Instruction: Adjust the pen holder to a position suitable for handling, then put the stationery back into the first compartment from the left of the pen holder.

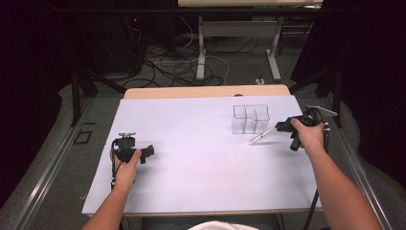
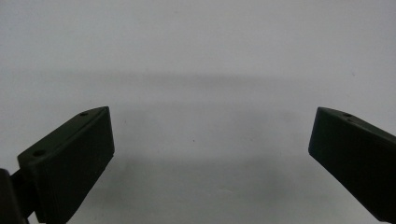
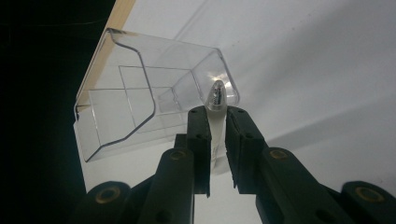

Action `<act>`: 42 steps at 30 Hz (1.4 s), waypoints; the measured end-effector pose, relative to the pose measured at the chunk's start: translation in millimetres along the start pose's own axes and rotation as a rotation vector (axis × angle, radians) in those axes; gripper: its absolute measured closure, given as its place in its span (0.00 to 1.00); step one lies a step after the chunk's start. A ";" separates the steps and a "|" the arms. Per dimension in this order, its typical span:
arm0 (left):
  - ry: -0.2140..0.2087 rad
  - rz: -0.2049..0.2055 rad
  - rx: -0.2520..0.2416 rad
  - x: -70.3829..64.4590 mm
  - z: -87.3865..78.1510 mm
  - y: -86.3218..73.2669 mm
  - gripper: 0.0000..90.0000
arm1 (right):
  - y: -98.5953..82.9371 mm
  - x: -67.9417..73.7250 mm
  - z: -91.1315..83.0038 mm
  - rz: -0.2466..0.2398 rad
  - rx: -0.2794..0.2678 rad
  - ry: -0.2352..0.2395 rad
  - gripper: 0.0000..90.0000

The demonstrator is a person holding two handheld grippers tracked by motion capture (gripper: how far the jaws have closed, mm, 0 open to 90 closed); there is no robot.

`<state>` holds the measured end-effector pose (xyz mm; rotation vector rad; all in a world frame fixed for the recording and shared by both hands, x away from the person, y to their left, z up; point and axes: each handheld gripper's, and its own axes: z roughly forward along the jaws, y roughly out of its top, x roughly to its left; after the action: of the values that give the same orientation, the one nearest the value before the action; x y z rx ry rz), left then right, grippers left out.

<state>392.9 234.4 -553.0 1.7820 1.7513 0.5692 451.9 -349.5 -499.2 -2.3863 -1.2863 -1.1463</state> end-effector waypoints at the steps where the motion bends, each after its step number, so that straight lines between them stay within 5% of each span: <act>1: 0.000 0.000 -0.003 -0.2 -0.4 0.2 0.00 | 0.0 2.0 -1.3 0.002 0.001 0.004 0.89; 6: 0.002 -0.004 -0.002 1.0 -0.4 -0.2 0.00 | -0.2 10.1 -9.7 -0.032 -0.008 0.024 0.89; 11: 0.003 -0.002 -0.002 1.4 -1.1 0.0 0.00 | -0.7 19.0 -21.0 -0.121 -0.001 0.047 0.89; 15: 0.004 -0.002 -0.001 0.6 -0.6 -0.2 0.00 | -7.0 31.9 -25.5 -0.195 -0.072 0.099 0.89; 17: 0.002 0.001 -0.002 0.0 -0.8 -0.2 0.00 | -9.2 38.1 -31.5 -0.236 -0.058 0.078 0.89; 18: 0.001 0.002 -0.001 -0.1 -0.8 -0.3 0.00 | -10.8 40.9 -32.1 -0.247 -0.065 0.110 0.89; 27: -0.001 0.002 -0.001 -0.9 -0.6 -0.3 0.00 | -27.5 71.6 -41.7 -0.435 -0.175 0.120 0.89; 34: 0.001 -0.002 0.001 0.4 -0.7 -0.6 0.00 | -32.0 85.7 -48.6 -0.518 -0.193 0.126 0.89; 42: 0.001 -0.001 0.000 -0.5 -0.4 -0.5 0.00 | -31.3 102.1 -61.2 -0.533 -0.192 0.145 0.89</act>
<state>392.2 234.0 -553.0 1.7817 1.7526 0.5695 427.3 -297.2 -390.5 -2.0809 -1.9007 -1.6117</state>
